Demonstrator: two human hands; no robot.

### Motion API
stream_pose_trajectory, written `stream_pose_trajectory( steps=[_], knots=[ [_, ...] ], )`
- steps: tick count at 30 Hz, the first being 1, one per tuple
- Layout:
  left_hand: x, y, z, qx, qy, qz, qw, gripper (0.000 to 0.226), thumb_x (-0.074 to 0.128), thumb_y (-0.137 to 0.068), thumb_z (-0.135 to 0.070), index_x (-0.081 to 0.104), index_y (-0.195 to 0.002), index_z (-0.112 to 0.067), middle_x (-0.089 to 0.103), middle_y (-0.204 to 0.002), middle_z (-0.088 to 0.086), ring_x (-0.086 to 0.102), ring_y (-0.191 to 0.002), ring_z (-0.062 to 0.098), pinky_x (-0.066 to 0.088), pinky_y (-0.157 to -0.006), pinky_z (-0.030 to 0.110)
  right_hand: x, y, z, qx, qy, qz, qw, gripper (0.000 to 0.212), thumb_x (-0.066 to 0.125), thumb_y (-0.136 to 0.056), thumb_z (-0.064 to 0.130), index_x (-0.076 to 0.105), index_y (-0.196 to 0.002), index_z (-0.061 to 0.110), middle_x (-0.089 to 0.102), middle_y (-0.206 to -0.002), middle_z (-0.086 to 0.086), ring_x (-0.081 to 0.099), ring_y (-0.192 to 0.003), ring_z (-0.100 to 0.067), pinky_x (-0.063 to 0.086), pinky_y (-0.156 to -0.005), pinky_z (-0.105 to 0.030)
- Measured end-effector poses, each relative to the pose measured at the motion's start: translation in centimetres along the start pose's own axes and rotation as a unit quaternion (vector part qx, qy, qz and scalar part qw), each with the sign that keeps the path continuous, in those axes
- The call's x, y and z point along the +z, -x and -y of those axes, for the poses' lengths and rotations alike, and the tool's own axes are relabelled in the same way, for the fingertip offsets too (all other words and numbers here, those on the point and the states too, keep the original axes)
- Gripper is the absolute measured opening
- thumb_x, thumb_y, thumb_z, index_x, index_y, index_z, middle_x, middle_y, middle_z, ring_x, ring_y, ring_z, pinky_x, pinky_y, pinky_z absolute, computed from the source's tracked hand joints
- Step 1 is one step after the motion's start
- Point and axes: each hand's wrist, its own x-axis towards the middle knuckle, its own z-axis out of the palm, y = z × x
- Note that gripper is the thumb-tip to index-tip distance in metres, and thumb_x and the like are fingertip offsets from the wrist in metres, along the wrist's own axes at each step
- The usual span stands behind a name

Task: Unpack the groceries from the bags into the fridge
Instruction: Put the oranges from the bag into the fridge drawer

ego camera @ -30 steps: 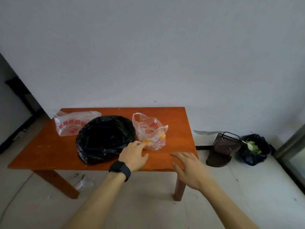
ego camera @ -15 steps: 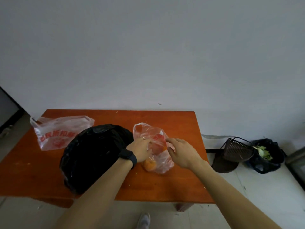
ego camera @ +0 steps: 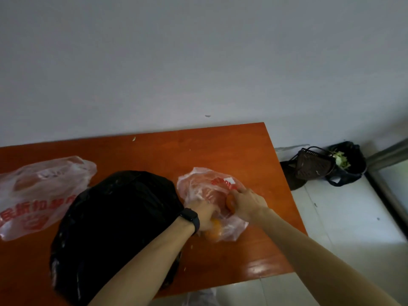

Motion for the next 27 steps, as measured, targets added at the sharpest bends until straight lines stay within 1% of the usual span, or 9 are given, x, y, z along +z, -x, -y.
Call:
stream_pose_trajectory(
  steps=[4,7,8,10,12,16,23,25,27],
  knots=[
    [2.2,-1.1,1.5,0.041,-0.039,0.050,0.997,0.064,0.053,-0.086,-0.065,0.040,-0.140,-0.035,0.049,-0.132,0.001,0.057,-0.103,0.027,0.051,-0.078,0.036,1.1,-0.2,-0.8,0.031,0.005,0.049,0.998,0.073,0.060,-0.089,0.047,0.025,-0.151,0.030,0.027,-0.155,-0.006,0.040,-0.136,-0.035,0.046,-0.104,-0.049],
    [7.9,-4.4,4.1,0.035,-0.076,-0.001,0.997,0.105,0.027,-0.057,-0.102,0.023,-0.147,-0.050,0.028,-0.157,-0.004,0.042,-0.133,0.020,0.023,-0.108,0.011,1.9,-0.2,-1.1,0.040,-0.016,0.020,0.999,0.075,0.068,-0.084,0.046,0.028,-0.145,0.031,0.034,-0.150,-0.007,0.042,-0.135,-0.034,0.048,-0.098,-0.047],
    [8.1,-4.4,3.7,0.024,-0.079,0.014,0.997,0.100,0.035,-0.061,-0.099,0.013,-0.148,-0.055,0.031,-0.157,-0.002,0.040,-0.136,0.023,0.022,-0.109,0.011,2.3,-0.3,-1.1,0.049,-0.014,0.010,0.999,0.073,0.069,-0.084,0.045,0.029,-0.144,0.029,0.036,-0.148,-0.007,0.043,-0.134,-0.033,0.048,-0.096,-0.047],
    [6.5,-2.5,2.1,0.058,-0.096,0.016,0.994,0.079,0.052,-0.090,-0.057,0.004,-0.151,-0.046,0.044,-0.143,0.006,0.053,-0.116,0.037,0.049,-0.089,0.040,3.0,-0.6,-1.1,0.072,-0.013,-0.002,0.997,0.072,0.069,-0.084,0.044,0.031,-0.143,0.026,0.039,-0.146,-0.007,0.044,-0.133,-0.032,0.048,-0.095,-0.045],
    [3.4,-0.7,0.7,0.049,-0.063,-0.026,0.996,0.075,0.051,-0.095,-0.035,0.006,-0.154,-0.029,0.053,-0.125,0.007,0.056,-0.102,0.038,0.055,-0.068,0.043,3.6,-0.9,-1.2,0.092,-0.023,-0.017,0.995,0.069,0.069,-0.086,0.040,0.033,-0.142,0.025,0.042,-0.144,-0.007,0.045,-0.132,-0.032,0.049,-0.092,-0.045],
    [2.8,-0.3,0.9,0.051,-0.034,-0.072,0.996,0.094,0.059,-0.091,-0.035,-0.006,-0.158,-0.024,0.058,-0.112,0.003,0.055,-0.103,0.032,0.055,-0.080,0.044,4.0,-0.8,-1.6,0.095,-0.063,-0.053,0.992,0.068,0.074,-0.081,0.044,0.042,-0.138,0.028,0.043,-0.142,-0.003,0.048,-0.128,-0.030,0.050,-0.091,-0.044],
    [1.4,-0.2,3.2,0.004,0.180,-0.079,0.980,0.054,0.075,-0.082,-0.036,0.053,-0.132,-0.034,0.046,-0.108,-0.024,0.050,-0.095,0.001,0.042,-0.074,0.009,2.3,2.9,-2.3,0.018,-0.211,-0.152,0.965,0.079,0.078,-0.068,0.061,0.050,-0.137,0.036,0.035,-0.144,0.000,0.050,-0.122,-0.030,0.049,-0.101,-0.041],
    [0.5,0.2,3.1,0.027,0.208,-0.083,0.974,0.068,0.074,-0.081,-0.041,0.043,-0.141,-0.039,0.061,-0.086,-0.015,0.059,-0.066,0.010,0.047,-0.051,0.018,1.2,3.9,-2.3,0.013,-0.228,-0.162,0.960,0.077,0.079,-0.069,0.060,0.054,-0.136,0.031,0.043,-0.142,0.003,0.053,-0.120,-0.024,0.048,-0.100,-0.035],
    [-0.4,0.2,2.9,0.035,0.252,-0.072,0.965,0.082,0.076,-0.077,-0.044,0.030,-0.144,-0.050,0.066,-0.088,-0.005,0.066,-0.070,0.025,0.058,-0.054,0.036,0.0,4.6,-2.4,0.010,-0.249,-0.165,0.954,0.075,0.080,-0.071,0.059,0.055,-0.136,0.031,0.056,-0.132,0.006,0.059,-0.107,-0.016,0.051,-0.087,-0.024]
  ],
)
